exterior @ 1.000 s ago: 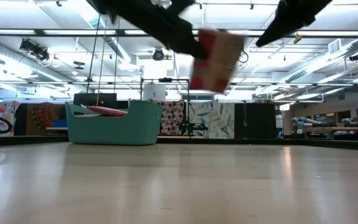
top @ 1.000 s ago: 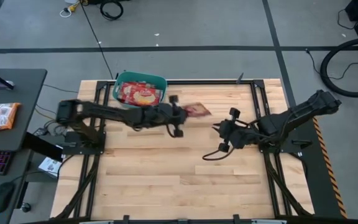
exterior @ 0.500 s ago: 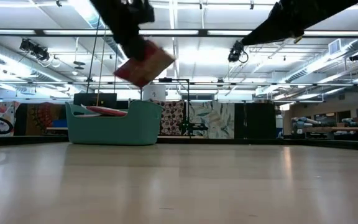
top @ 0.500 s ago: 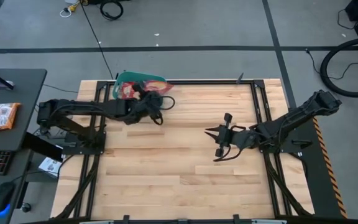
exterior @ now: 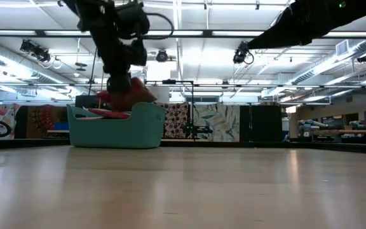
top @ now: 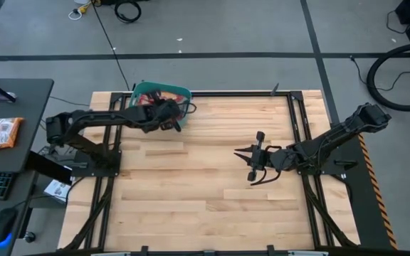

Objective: Sort popcorn bags into baskets
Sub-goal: Put the popcorn bag into the bin, then return to Home Position

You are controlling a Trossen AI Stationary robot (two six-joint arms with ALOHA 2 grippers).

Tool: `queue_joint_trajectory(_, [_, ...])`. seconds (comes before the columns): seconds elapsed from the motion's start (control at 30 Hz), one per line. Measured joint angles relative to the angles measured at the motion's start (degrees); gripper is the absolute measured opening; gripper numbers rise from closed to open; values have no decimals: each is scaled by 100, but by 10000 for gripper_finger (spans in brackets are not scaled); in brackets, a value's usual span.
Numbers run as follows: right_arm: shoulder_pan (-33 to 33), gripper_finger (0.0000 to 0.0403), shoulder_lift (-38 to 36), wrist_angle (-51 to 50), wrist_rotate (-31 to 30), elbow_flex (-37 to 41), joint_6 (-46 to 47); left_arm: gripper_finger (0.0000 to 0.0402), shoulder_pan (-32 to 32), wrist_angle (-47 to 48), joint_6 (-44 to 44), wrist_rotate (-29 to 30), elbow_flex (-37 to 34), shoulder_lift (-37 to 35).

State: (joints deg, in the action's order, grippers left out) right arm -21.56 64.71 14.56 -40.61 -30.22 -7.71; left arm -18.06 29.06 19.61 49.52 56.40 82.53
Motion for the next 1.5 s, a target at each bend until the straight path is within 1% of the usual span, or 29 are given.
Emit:
queue_joint_trajectory(0.17, [39,57,0,0,5,0,-14,34,-281,-914,552,26,-482,1])
queue_joint_trajectory(0.27, [70,57,0,-2,22,1,-2,36,-267,-1175,695,-48,-621,1])
queue_joint_trajectory(0.33, [70,57,0,-1,22,0,2,45,-230,-1171,658,-100,-625,1])
queue_joint_trajectory(0.43, [70,57,0,-1,25,0,1,78,-151,-1172,644,-96,-625,1])
queue_joint_trajectory(0.57, [70,57,0,-5,25,0,3,144,-81,-1053,404,-155,-620,1])
queue_joint_trajectory(0.63, [70,57,0,-20,25,0,3,176,-55,-721,110,-430,-531,-3])
queue_joint_trajectory(0.73, [70,57,0,-53,25,7,9,211,2,-76,-351,-1238,-191,-67])
queue_joint_trajectory(0.83, [71,57,2,-31,24,57,3,220,35,521,-727,-1702,213,-206])
queue_joint_trajectory(0.93, [74,56,-24,-28,26,110,3,215,32,430,-1022,-2384,361,-574])
queue_joint_trajectory(1.03, [109,53,-193,-11,55,247,19,202,12,27,-1254,-3102,241,-1041])
queue_joint_trajectory(1.1, [157,48,-385,92,193,382,45,193,39,-244,-1442,-3437,28,-1368])
queue_joint_trajectory(1.23, [281,37,-817,366,516,703,45,179,148,-1168,-1765,-3919,-724,-1987])
queue_joint_trajectory(1.37, [532,25,-1220,898,750,1145,20,172,395,-2528,-1938,-4024,-1542,-2444])
queue_joint_trajectory(1.5, [973,15,-1591,1656,1269,1708,273,171,685,-3999,-1912,-4016,-2274,-2786])
